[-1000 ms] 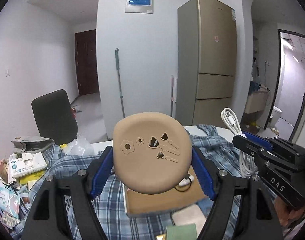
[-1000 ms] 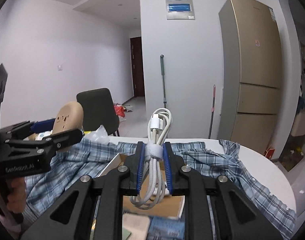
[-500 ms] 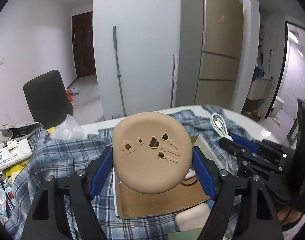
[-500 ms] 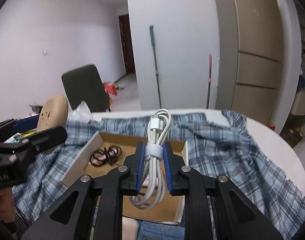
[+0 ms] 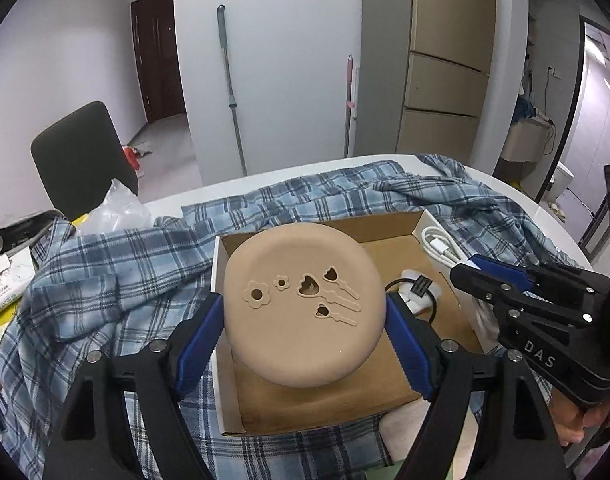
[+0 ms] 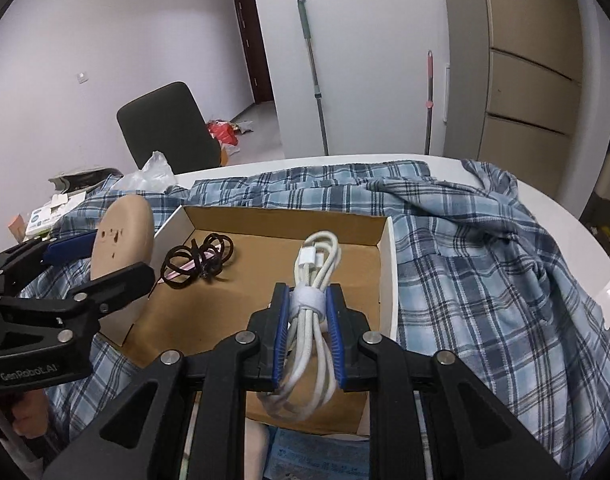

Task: Organize soft objects
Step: 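Carry the cushion with the left gripper and cable with the right into the box, then release both, then move the left gripper to the green card and grasp it, then lift the green card with the left gripper while the right grasps the gold cigarette pack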

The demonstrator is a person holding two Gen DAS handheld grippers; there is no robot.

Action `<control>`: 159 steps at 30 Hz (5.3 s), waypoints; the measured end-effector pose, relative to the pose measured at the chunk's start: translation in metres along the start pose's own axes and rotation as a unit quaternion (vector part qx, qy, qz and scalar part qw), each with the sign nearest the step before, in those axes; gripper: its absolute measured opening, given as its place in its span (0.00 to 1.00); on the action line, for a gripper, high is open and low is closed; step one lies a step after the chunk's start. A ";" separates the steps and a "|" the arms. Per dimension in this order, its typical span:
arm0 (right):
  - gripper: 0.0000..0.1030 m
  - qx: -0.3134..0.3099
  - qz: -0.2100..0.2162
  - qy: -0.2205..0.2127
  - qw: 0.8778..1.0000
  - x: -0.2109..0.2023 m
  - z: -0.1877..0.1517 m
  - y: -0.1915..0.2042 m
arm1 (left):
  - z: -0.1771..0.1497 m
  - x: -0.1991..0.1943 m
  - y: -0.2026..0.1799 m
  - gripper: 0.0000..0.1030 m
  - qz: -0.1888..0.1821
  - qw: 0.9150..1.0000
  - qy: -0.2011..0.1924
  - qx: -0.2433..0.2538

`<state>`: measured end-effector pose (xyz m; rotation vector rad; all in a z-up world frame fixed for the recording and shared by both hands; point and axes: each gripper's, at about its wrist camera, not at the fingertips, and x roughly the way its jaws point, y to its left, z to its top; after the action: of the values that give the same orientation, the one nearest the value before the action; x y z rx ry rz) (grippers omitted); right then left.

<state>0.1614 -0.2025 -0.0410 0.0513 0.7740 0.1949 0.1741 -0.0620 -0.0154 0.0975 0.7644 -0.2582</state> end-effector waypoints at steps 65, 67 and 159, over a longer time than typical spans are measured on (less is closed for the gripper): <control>0.68 0.055 -0.049 -0.107 0.992 -0.132 -0.097 -0.003 | -0.105 -0.133 -0.020 1.00 0.000 0.998 -0.054 -0.030; 0.68 0.053 -0.058 -0.109 0.991 -0.131 -0.098 -0.003 | -0.104 -0.129 -0.021 1.00 0.003 0.999 -0.044 -0.029; 0.55 0.026 0.043 0.081 0.995 -0.027 -0.105 0.118 | -0.126 -0.150 0.065 0.71 -0.001 0.977 -0.129 -0.169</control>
<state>0.0508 -0.0950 -0.0836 0.1198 0.9405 0.2632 0.0030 0.0528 -0.0026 -0.2538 0.5403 -0.1358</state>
